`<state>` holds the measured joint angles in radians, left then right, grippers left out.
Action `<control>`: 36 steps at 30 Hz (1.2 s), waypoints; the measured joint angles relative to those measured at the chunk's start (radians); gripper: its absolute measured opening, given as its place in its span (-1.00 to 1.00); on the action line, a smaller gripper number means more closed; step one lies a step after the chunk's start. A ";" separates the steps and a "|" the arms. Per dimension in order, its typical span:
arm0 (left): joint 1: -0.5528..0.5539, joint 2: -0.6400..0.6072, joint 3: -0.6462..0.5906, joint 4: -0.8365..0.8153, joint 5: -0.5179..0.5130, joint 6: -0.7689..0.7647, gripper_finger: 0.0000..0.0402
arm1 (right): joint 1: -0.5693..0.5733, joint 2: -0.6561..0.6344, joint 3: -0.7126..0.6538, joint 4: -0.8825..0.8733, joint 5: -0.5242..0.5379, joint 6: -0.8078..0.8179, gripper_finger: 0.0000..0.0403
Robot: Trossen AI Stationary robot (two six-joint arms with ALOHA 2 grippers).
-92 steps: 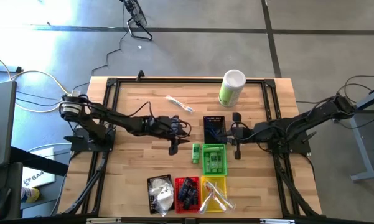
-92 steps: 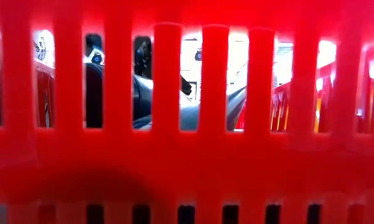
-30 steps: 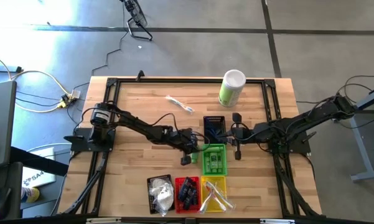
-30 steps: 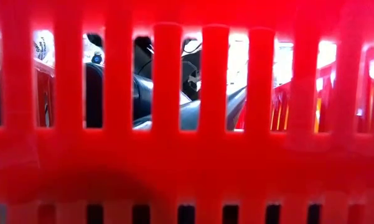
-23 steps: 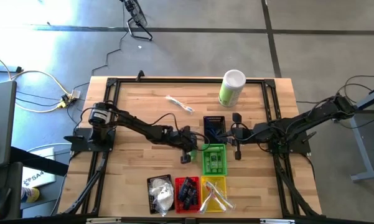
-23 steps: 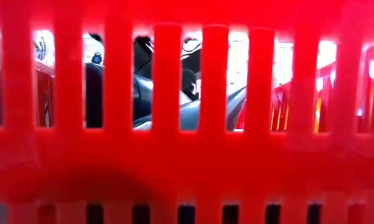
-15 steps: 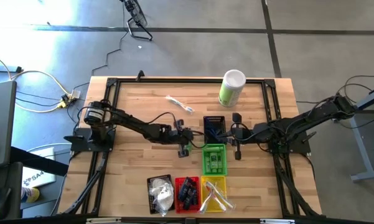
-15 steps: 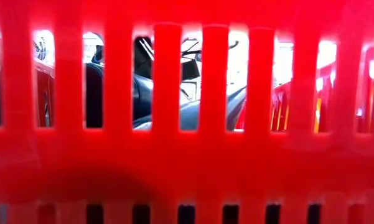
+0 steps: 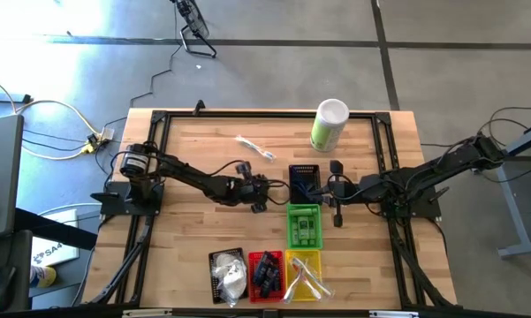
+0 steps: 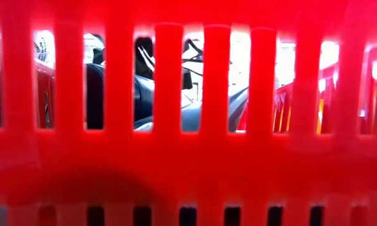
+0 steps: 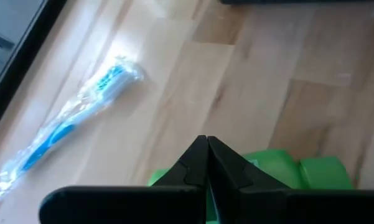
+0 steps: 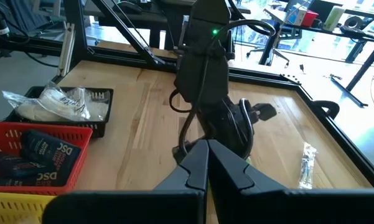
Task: Pick & Place Travel size toiletries
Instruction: Put the green shampoo into the green bin
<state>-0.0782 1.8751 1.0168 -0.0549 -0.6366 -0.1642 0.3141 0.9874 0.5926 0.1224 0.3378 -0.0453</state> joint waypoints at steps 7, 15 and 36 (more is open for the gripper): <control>-0.002 -0.042 -0.001 0.003 -0.015 0.002 -0.98 | 0.000 0.000 0.000 -0.001 0.000 0.000 -0.99; -0.007 -0.225 0.001 -0.092 0.004 0.136 -0.98 | 0.000 0.000 0.000 -0.005 -0.006 0.007 -0.99; 0.233 -0.348 0.002 -0.337 0.704 0.577 -0.98 | 0.258 -0.126 0.001 -0.229 0.116 0.146 -0.99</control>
<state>0.1548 1.5276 1.0187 -0.3921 0.0677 0.4132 0.5723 0.8616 0.5934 -0.1070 0.4535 0.1010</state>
